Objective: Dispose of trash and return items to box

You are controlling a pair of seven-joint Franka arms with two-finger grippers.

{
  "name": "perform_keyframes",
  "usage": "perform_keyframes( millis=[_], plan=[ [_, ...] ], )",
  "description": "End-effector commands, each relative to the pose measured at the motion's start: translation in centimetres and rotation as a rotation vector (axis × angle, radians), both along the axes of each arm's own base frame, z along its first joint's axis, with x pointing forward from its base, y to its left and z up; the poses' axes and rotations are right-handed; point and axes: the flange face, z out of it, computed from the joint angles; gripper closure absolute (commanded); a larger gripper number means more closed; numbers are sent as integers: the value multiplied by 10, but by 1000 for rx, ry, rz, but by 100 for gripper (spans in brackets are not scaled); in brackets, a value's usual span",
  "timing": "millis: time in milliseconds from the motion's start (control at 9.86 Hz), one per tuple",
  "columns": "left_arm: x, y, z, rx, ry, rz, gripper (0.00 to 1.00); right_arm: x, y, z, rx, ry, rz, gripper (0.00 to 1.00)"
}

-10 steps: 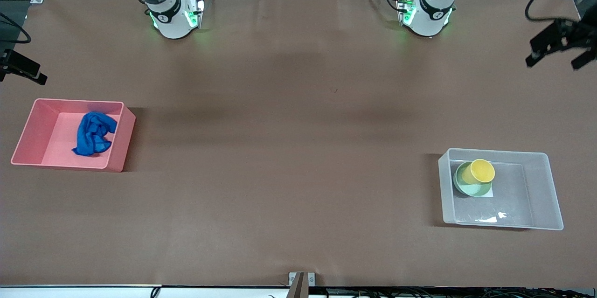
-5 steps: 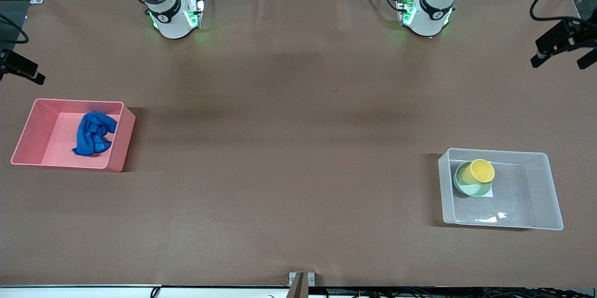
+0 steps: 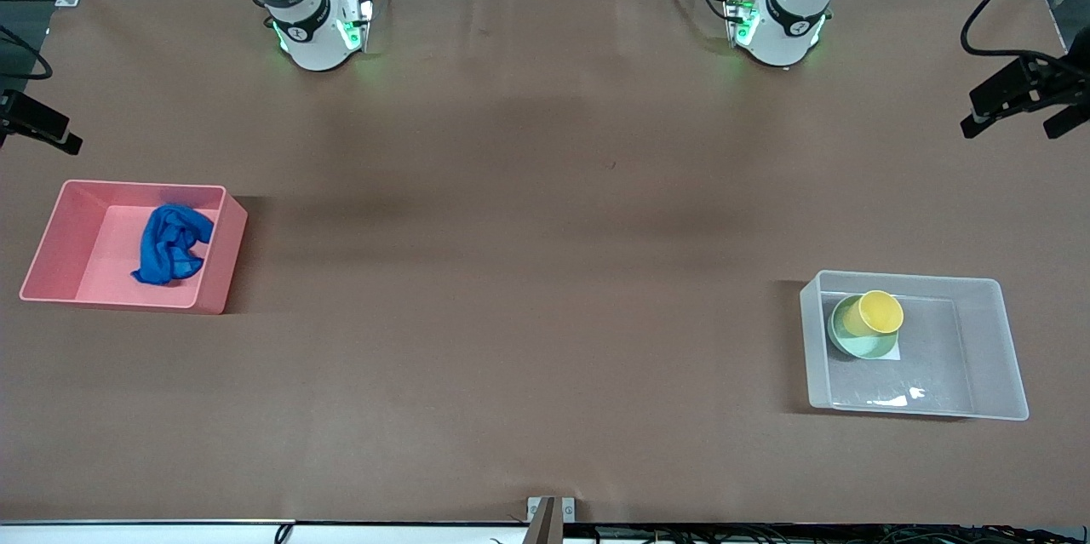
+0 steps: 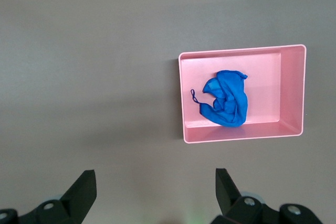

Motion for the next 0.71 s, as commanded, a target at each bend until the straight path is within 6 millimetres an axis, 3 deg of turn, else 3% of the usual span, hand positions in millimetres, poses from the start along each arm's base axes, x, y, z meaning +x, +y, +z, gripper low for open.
perform_keyframes(
  millis=[0,609],
  plan=[
    [-4,-3,-14,22,40,11,0,0,-4,0,-9,5,6,0],
    [-5,-15,-18,78,48,-61,0,-1,-5,0,-9,5,3,0]
  ],
)
